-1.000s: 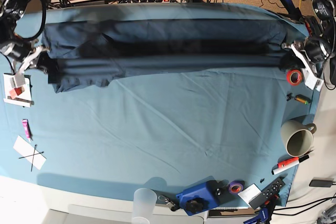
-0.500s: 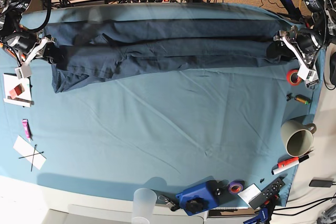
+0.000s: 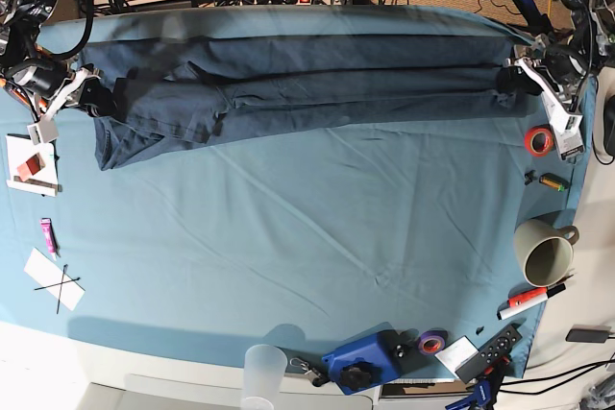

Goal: Fold the T-shirt properly
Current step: 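Lower the folded strip onto the table and open both grippers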

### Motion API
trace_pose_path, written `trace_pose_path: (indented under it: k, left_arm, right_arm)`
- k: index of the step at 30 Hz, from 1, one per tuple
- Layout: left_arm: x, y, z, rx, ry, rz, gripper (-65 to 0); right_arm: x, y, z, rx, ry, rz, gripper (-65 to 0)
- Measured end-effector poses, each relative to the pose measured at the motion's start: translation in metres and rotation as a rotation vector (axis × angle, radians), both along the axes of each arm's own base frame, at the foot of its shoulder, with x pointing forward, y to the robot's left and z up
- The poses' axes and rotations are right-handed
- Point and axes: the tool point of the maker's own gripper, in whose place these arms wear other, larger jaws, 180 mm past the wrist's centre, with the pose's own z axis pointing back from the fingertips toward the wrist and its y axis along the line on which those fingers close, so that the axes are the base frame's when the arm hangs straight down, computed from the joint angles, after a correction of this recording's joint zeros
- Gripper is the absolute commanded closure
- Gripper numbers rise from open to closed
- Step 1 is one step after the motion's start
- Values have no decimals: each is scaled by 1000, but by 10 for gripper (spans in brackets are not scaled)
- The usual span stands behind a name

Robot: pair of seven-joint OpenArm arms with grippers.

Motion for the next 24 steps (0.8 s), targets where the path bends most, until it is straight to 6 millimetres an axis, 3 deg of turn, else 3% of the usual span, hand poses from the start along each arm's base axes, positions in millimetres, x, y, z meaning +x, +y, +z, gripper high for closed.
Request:
trace_pose_path:
  k: [3,11,13,16,24]
  left_arm:
    - [1,-3,-3,-37,-3,17,-342]
    - [0,-27,-7,-168,-21,18,-249]
    - [-1,-31,-7,-188,-13,12,-185]
    - [-3,-35,-9,-205,-12,4,-2]
    - [8,-32,-2,-154,-17,-25,0]
  right_arm:
    - [0,0,0,0,0,0,-83]
    - [0,0,0,-1,0,0,-83]
    - [0,0,0,0,0,0,-83]
    - [0,0,0,0,0,0,-83]
    - [0,0,0,-1,1,0,-83]
